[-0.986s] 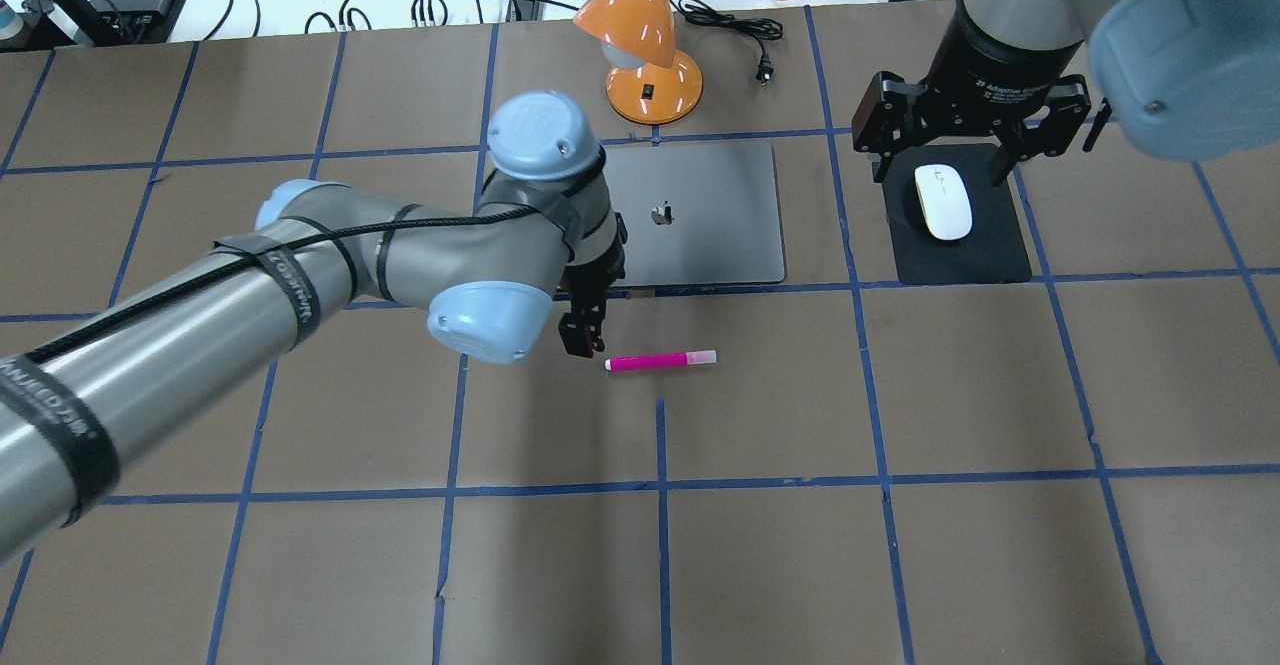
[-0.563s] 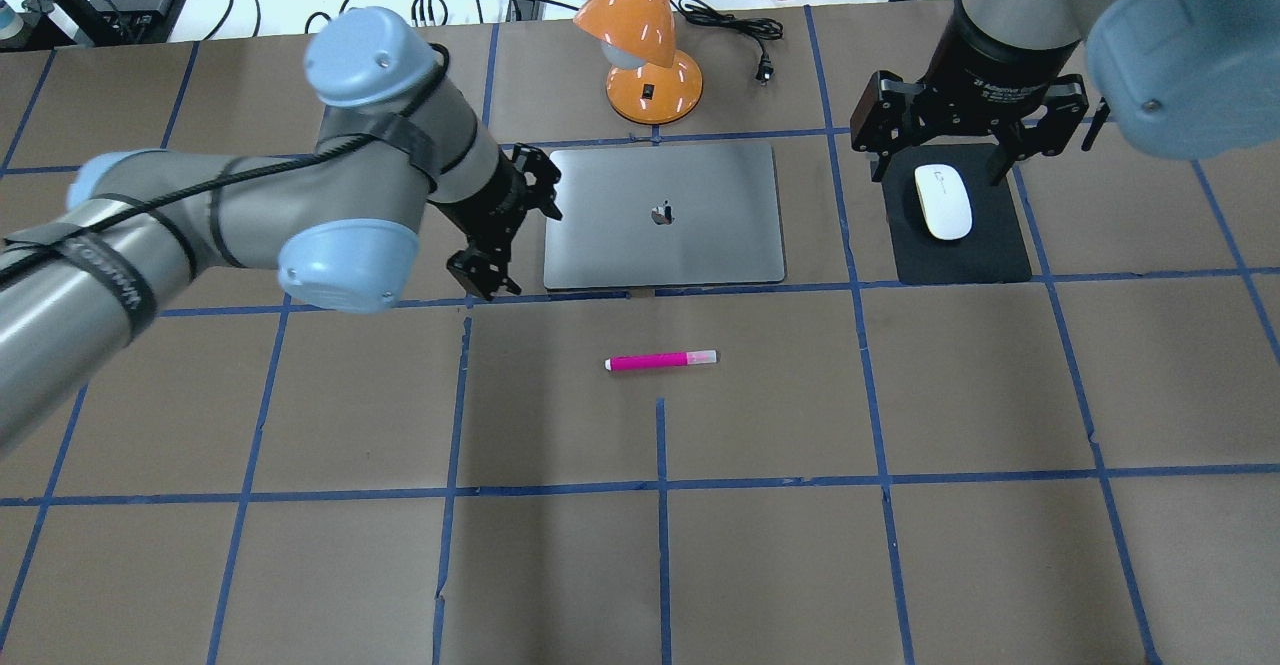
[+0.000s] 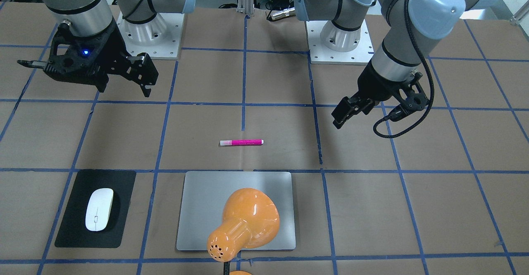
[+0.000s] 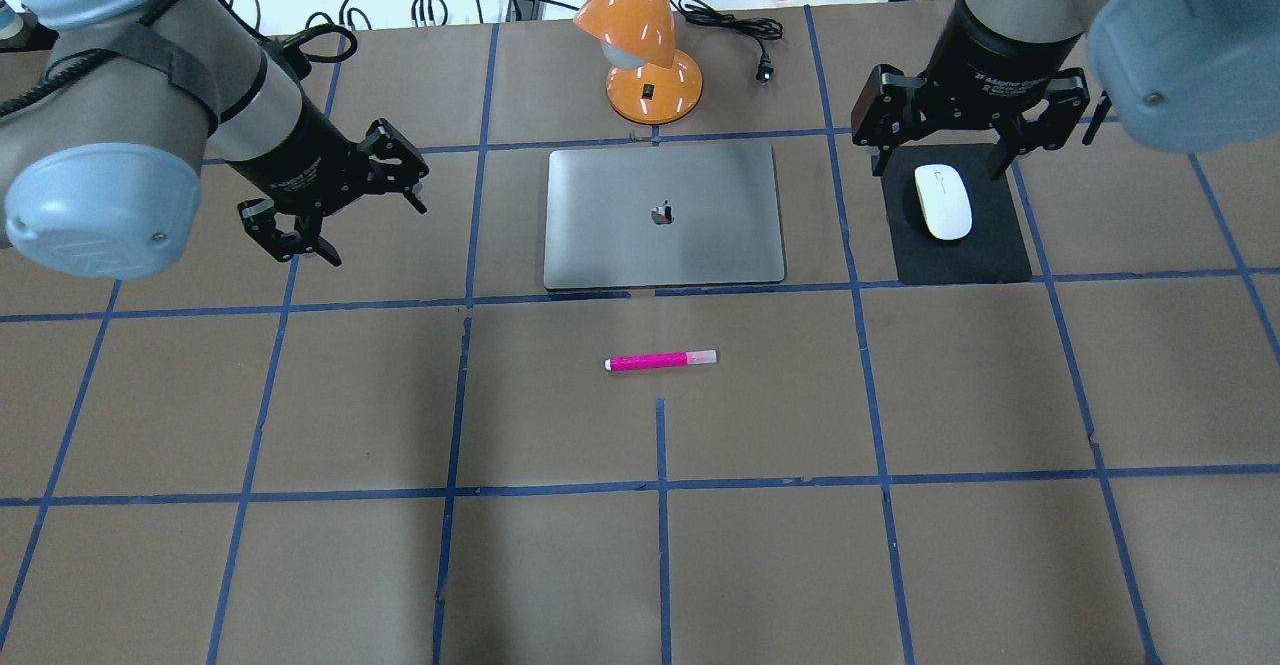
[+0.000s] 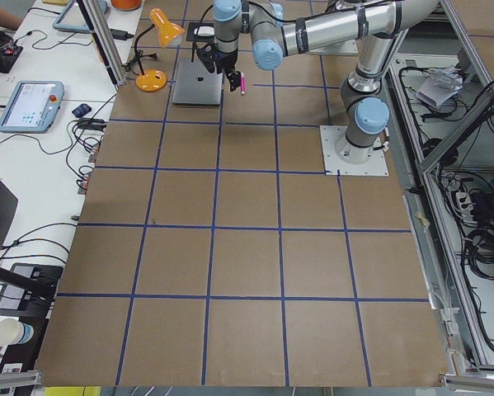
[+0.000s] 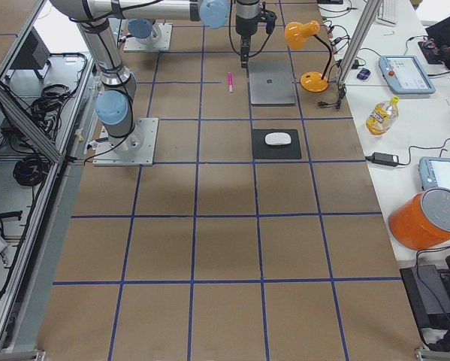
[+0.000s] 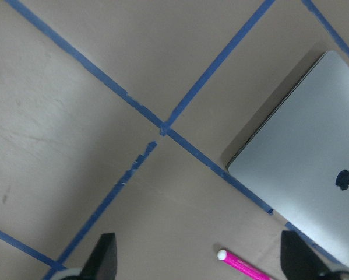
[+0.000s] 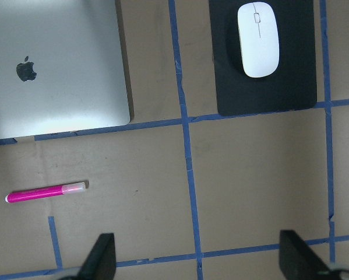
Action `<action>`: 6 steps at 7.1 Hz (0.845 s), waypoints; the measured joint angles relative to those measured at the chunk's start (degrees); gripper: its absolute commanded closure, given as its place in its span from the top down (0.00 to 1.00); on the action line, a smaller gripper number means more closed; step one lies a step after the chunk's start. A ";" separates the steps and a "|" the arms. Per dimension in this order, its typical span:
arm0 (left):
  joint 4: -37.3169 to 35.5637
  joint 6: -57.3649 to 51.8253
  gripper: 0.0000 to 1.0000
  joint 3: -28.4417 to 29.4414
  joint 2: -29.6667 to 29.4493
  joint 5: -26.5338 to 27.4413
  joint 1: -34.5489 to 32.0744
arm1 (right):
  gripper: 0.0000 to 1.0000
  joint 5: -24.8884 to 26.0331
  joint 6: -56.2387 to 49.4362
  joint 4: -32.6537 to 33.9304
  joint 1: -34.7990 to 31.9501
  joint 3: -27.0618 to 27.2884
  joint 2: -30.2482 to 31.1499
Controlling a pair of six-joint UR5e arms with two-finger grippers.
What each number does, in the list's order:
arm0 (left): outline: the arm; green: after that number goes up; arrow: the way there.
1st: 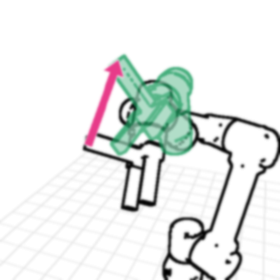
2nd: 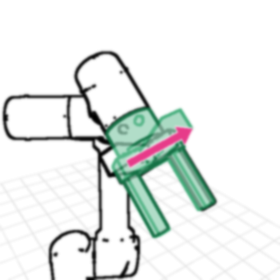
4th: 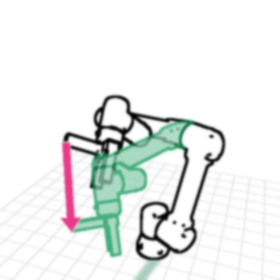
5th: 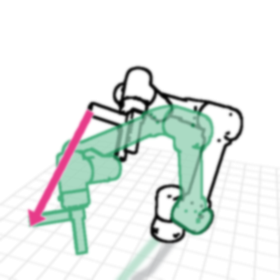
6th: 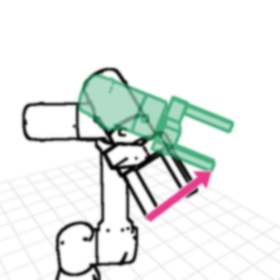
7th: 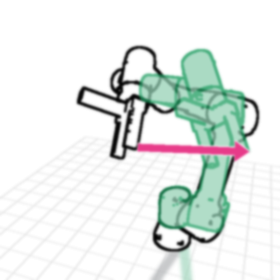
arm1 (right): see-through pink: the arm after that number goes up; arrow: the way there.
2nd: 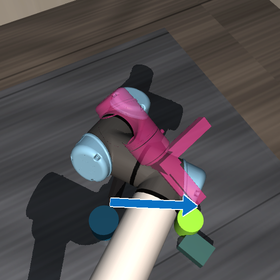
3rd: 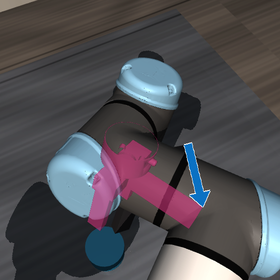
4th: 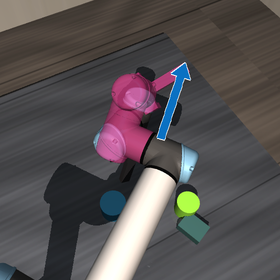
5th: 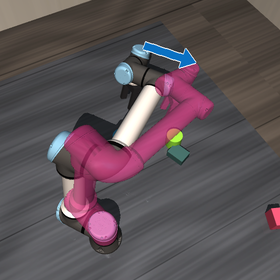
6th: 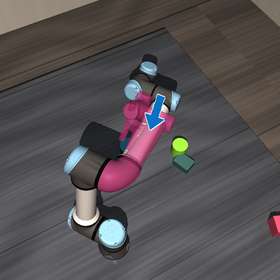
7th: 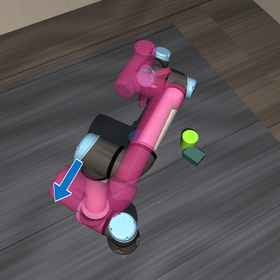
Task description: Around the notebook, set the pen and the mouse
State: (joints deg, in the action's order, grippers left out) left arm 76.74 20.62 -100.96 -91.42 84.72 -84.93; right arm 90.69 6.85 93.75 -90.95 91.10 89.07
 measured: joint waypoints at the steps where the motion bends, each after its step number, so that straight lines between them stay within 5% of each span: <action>1: 4.74 -6.76 1.00 3.48 -0.13 1.13 -0.11 | 1.00 0.01 -0.04 0.00 0.04 0.00 0.00; 3: 13.02 -15.97 1.00 10.94 -1.64 2.82 -1.77 | 1.00 0.07 -0.15 -0.12 0.07 -0.02 0.04; 6: 15.48 -23.51 1.00 13.91 -1.98 9.36 -4.12 | 1.00 0.06 -0.21 -0.18 0.13 -0.22 0.09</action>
State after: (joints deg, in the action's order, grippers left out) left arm 92.23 -2.90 -87.05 -93.40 94.07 -89.04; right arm 90.75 6.64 93.57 -90.82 90.88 89.15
